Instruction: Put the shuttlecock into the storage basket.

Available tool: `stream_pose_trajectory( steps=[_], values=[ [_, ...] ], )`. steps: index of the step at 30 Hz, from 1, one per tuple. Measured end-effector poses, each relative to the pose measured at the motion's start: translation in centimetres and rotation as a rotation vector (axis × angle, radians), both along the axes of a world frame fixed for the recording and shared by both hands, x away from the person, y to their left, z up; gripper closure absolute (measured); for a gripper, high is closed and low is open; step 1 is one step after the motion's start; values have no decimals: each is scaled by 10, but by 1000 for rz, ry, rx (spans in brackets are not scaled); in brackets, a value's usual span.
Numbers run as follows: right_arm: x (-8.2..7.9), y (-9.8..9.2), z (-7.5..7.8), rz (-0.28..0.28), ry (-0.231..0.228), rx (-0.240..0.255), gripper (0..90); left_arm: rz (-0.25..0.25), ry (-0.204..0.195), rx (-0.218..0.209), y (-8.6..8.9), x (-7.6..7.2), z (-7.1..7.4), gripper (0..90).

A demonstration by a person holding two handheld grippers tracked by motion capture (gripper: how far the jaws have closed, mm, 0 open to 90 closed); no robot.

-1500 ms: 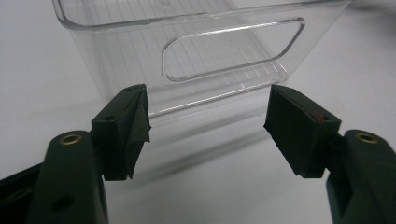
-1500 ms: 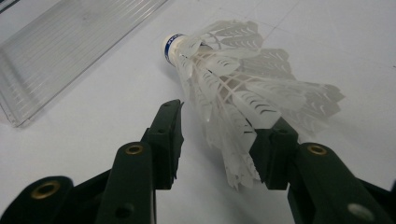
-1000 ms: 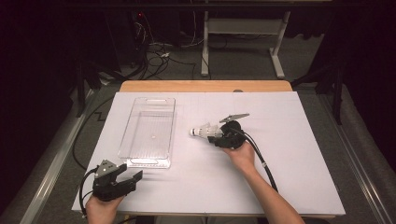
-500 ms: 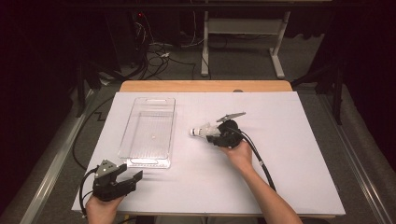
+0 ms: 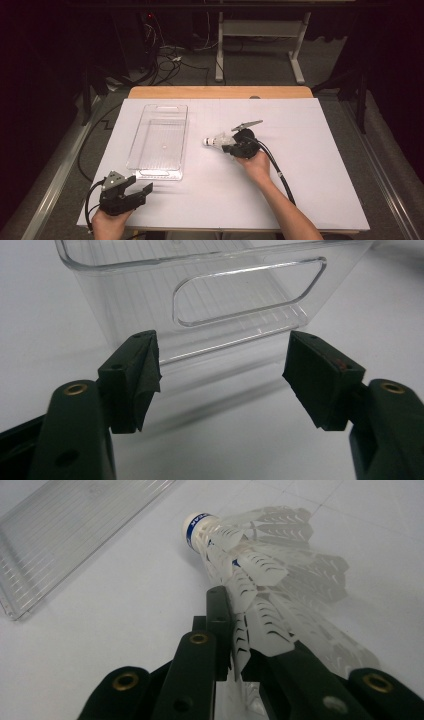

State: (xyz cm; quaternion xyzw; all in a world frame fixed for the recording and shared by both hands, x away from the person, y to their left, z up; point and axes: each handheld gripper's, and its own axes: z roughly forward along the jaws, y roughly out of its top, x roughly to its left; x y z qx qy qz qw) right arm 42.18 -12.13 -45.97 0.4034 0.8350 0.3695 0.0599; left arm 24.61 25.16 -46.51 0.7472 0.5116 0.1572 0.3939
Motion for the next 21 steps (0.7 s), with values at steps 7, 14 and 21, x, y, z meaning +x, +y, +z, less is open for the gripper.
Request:
stream_pose_trajectory(
  steps=[7,14,21],
  values=[
    [0,-1,2,-3,-3,-1,887,3,-2,-2,-1,0,0,315],
    [0,-3,5,-3,-7,0,890,3,-1,-4,0,0,0,316],
    [-1,-5,10,0,-10,13,890,2,0,0,0,1,0,315]
  ],
)
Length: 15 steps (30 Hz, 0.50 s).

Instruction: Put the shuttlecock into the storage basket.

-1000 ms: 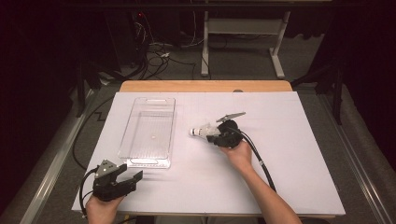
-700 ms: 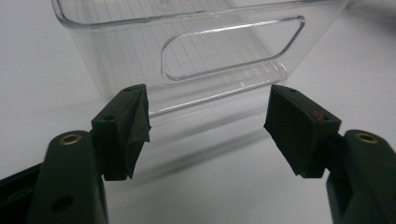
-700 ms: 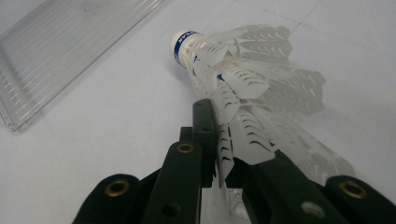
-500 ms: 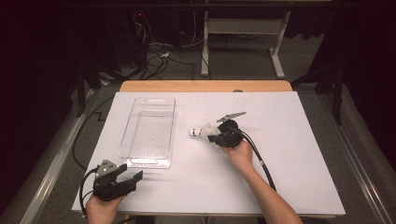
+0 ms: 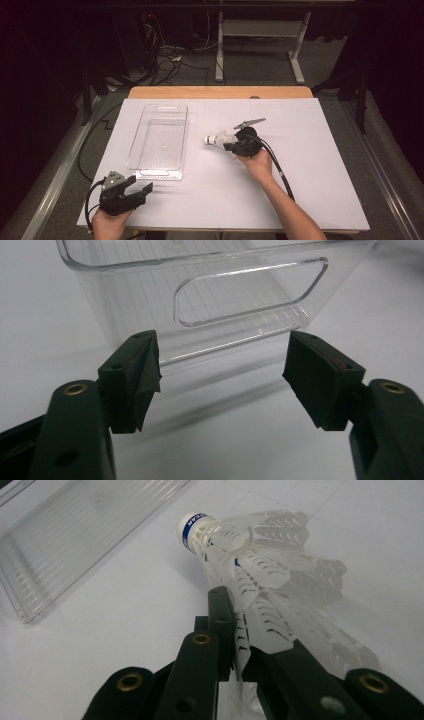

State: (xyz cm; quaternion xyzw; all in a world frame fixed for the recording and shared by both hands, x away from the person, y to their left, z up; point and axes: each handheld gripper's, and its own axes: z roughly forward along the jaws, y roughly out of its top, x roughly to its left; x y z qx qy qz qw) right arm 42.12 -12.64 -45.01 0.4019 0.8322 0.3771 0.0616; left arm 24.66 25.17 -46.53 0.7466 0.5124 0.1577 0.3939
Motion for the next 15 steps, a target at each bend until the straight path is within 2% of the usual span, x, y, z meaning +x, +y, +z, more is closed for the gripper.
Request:
stream_pose_trajectory(
  steps=[15],
  values=[
    [-2,6,13,20,-11,15,888,8,-6,-2,1,0,0,317]
  ],
)
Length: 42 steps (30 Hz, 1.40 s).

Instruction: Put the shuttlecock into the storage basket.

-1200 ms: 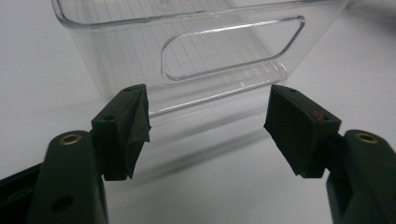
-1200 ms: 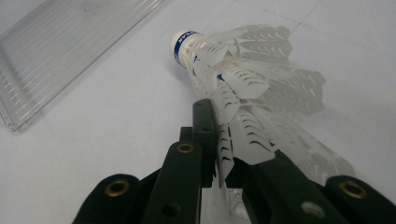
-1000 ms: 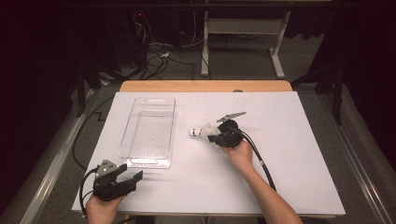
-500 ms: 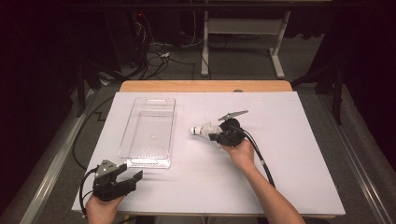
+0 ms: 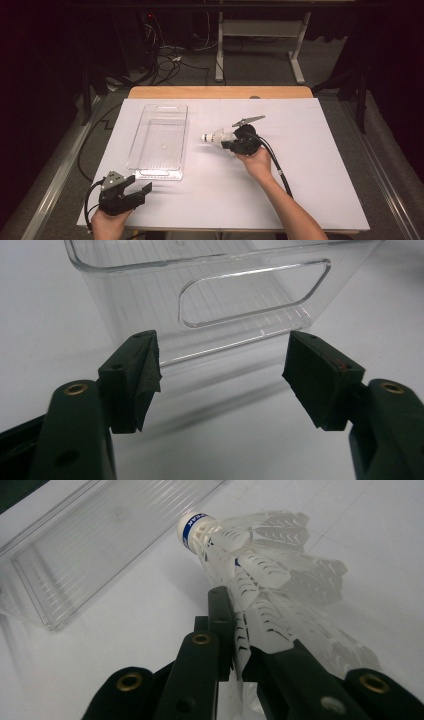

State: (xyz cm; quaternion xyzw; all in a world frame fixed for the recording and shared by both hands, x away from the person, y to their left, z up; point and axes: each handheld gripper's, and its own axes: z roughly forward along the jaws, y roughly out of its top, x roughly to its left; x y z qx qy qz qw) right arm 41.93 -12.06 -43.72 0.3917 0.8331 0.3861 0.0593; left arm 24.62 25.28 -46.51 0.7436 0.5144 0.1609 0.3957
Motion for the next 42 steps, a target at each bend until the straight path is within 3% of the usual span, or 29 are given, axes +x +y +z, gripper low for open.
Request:
stream_pose_trajectory(
  steps=[42],
  values=[
    [2,27,34,67,-31,39,889,1,3,13,2,2,0,318]
  ],
)
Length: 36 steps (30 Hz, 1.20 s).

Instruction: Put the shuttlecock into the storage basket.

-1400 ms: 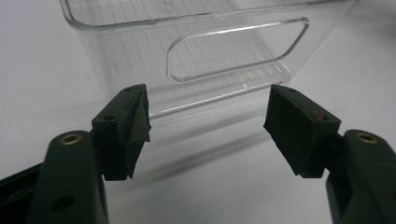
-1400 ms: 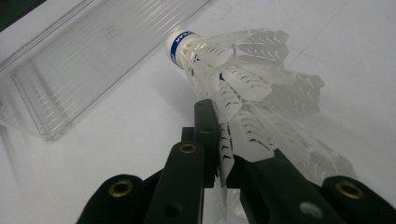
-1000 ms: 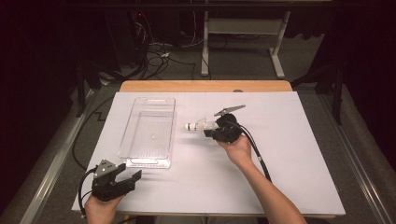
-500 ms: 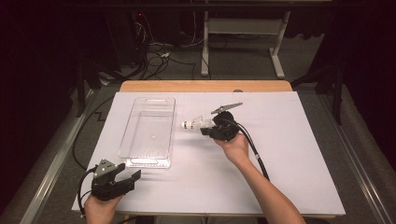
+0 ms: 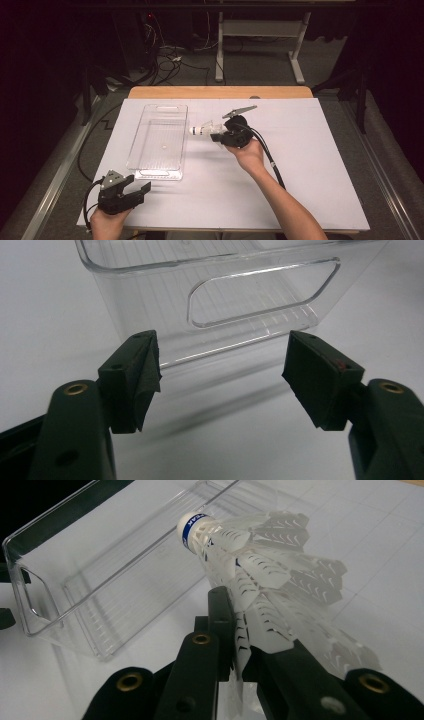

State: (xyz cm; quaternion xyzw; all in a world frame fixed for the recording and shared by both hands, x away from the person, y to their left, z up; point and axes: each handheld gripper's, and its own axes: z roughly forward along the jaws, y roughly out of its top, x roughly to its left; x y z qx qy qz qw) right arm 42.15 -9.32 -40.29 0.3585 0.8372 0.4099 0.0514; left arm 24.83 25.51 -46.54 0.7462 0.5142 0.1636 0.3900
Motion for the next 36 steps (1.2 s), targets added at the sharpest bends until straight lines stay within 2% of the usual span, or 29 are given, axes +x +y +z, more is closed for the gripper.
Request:
stream_pose_trajectory(
  steps=[24,36],
  values=[
    [3,26,19,54,-25,-3,889,-4,1,3,0,0,0,317],
    [2,46,21,89,-32,-13,888,-6,0,4,0,0,0,317]
  ],
)
